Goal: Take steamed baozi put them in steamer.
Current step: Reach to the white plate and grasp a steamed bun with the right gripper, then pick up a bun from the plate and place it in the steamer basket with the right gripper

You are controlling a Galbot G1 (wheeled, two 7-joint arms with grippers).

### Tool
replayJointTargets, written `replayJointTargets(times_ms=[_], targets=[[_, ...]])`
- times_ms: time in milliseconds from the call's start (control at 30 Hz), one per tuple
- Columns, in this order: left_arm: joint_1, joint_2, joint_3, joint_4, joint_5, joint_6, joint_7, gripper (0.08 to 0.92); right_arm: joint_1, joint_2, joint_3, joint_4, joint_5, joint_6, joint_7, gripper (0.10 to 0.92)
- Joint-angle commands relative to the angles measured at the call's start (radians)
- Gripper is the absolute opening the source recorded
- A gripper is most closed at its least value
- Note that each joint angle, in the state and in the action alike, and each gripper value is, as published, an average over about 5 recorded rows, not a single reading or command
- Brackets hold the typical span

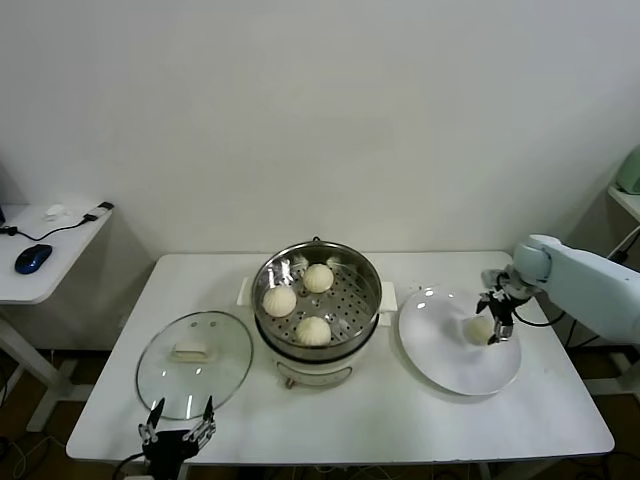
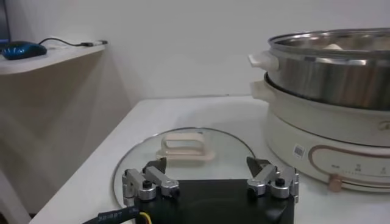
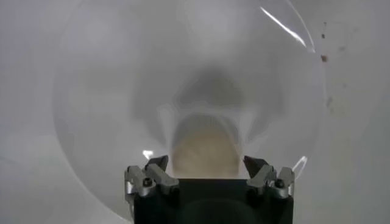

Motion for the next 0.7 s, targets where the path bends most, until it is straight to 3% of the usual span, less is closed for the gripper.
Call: replayJointTargets(times_ms=[33, 300, 500, 700], targets=[[0.002, 0.000, 0.001, -0.001, 0.000, 0.001, -0.001, 0.823, -0.031, 0.022, 0.034, -0.029, -0.038, -0.008, 0.007, 0.780], [0.001, 0.001, 0.005, -0.008, 0.000, 0.005, -0.002, 0.823, 0.152, -0.028, -0.112, 0.133, 0.055, -0.063, -0.002, 0.679], [-0.002, 0.010, 0.008, -0.017, -0.005, 0.011, -0.001, 0.823, 0.591, -0.011, -0.456, 0.395, 0.345, -0.166, 0.015, 0.674], [-0.007, 0.022, 0.014, -0.035, -0.018, 0.020, 0.000, 0.823, 0.988, 0.132, -0.642, 0.626, 0.723, -0.280, 0.041, 0.670]])
